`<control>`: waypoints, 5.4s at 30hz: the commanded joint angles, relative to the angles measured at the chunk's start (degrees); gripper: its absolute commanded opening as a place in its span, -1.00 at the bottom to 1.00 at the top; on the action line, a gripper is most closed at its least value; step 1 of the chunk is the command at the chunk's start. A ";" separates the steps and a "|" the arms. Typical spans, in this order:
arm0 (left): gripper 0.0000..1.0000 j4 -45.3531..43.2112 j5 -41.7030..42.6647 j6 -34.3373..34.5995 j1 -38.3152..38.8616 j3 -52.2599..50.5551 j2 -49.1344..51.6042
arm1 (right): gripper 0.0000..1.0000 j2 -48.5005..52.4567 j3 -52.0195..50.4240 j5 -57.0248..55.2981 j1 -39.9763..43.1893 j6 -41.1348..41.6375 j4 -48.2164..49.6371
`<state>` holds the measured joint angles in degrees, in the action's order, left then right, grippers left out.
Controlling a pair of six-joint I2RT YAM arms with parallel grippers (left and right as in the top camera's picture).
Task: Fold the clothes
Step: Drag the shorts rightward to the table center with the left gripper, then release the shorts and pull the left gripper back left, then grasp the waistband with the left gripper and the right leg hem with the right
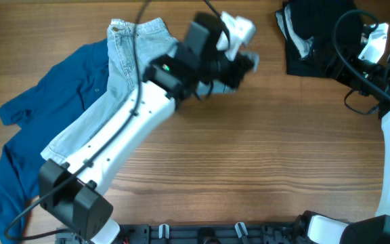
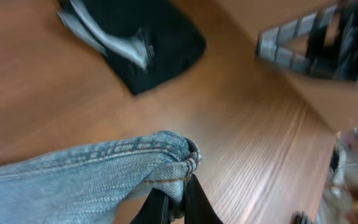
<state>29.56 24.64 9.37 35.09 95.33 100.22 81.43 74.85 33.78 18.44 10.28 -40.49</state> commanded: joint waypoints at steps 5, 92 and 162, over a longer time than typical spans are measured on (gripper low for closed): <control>-0.92 -4.20 3.19 0.13 -7.69 23.76 -0.92 | 0.36 -0.44 1.27 -1.03 0.52 1.57 0.81; 1.00 10.56 -21.90 -16.44 -51.17 25.51 22.53 | 0.76 8.39 1.20 -9.70 -9.22 -2.45 2.67; -0.92 21.99 -15.06 9.11 -41.92 25.55 36.39 | 0.25 31.17 1.16 -24.09 -25.79 3.89 14.47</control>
<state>50.39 7.79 17.54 -7.44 120.92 138.19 109.38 75.07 16.78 -4.95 11.66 -27.55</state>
